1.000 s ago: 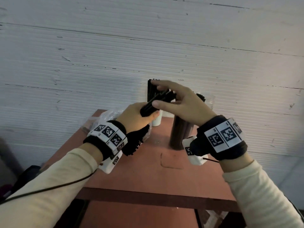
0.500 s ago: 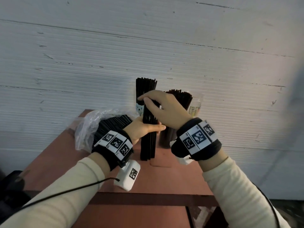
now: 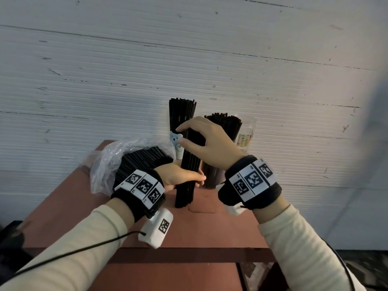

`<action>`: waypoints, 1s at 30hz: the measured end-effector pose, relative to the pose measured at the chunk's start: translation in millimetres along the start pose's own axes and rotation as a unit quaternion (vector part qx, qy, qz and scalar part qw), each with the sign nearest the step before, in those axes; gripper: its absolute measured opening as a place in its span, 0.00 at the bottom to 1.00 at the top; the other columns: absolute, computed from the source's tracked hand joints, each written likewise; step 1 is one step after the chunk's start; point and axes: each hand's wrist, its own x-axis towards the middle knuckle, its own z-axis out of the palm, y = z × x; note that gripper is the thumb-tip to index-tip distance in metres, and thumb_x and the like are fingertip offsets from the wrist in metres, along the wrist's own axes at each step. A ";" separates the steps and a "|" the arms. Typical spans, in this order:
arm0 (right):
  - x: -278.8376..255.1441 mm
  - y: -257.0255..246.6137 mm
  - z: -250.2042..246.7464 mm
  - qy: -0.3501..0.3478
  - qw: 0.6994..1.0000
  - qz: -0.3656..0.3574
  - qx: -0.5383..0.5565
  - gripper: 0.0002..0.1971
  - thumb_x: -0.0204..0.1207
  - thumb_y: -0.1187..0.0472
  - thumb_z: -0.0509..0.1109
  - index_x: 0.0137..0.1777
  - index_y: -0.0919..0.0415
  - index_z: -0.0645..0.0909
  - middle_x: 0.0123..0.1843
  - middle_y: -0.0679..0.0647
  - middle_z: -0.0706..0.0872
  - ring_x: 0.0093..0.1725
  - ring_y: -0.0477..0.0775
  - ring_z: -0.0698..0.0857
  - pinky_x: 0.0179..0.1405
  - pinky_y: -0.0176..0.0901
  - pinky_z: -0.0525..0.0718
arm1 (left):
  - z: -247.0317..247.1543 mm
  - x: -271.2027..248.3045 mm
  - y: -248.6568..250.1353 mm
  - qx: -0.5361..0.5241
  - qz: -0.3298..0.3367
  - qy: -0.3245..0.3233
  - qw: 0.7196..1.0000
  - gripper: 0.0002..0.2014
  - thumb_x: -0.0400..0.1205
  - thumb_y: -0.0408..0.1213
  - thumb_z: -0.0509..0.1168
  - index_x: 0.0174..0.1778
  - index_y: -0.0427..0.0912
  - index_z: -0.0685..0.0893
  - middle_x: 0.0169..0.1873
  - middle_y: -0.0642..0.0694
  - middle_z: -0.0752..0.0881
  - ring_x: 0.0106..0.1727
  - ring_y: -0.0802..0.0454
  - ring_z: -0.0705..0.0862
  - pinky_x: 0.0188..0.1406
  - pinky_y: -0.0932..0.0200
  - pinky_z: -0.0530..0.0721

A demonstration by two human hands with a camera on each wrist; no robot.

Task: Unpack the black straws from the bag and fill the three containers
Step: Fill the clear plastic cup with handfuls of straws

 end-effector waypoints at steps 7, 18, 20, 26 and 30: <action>-9.4 -2.7 -28.4 0.089 0.989 0.078 0.090 0.48 0.64 0.40 0.80 0.81 0.48 0.59 0.74 0.47 0.65 0.67 0.42 0.73 0.61 0.26 0.74 | -3.3 -19.9 35.0 0.088 0.097 0.015 0.991 0.18 0.83 0.52 0.64 0.37 0.40 0.79 0.31 0.49 0.80 0.46 0.47 0.83 0.65 0.48 0.78; -23.1 1.0 -27.0 -0.091 0.975 0.092 0.183 0.10 0.73 0.63 0.78 0.47 0.70 0.84 0.43 0.65 0.88 0.46 0.59 0.88 0.48 0.49 0.88 | 15.5 -32.4 47.8 0.094 0.148 -0.145 0.974 0.20 0.81 0.26 0.68 0.26 0.51 0.85 0.26 0.53 0.83 0.33 0.58 0.82 0.40 0.65 0.82; -20.7 1.8 -29.3 -0.059 0.980 0.087 0.168 0.09 0.74 0.66 0.75 0.44 0.73 0.82 0.42 0.68 0.86 0.44 0.63 0.86 0.47 0.57 0.86 | 18.2 -28.5 48.6 0.084 0.156 -0.118 0.977 0.10 0.79 0.27 0.70 0.33 0.43 0.85 0.28 0.53 0.84 0.34 0.59 0.82 0.40 0.67 0.81; 0.8 9.0 -76.1 0.112 0.970 0.108 0.185 0.04 0.75 0.70 0.72 0.39 0.70 0.82 0.30 0.49 0.82 0.28 0.38 0.80 0.26 0.28 0.76 | 17.0 2.9 44.7 0.031 0.197 0.152 0.968 0.40 0.64 0.45 0.84 0.67 0.56 0.68 0.58 0.48 0.80 0.58 0.55 0.82 0.54 0.62 0.83; 15.2 23.8 -104.5 0.184 0.952 0.149 0.196 0.04 0.75 0.67 0.72 0.39 0.63 0.81 0.29 0.50 0.77 0.27 0.47 0.74 0.21 0.35 0.67 | 18.1 31.1 41.6 0.011 0.192 0.226 0.955 0.58 0.58 0.45 0.85 0.78 0.58 0.53 0.68 0.48 0.67 0.71 0.54 0.69 0.60 0.67 0.71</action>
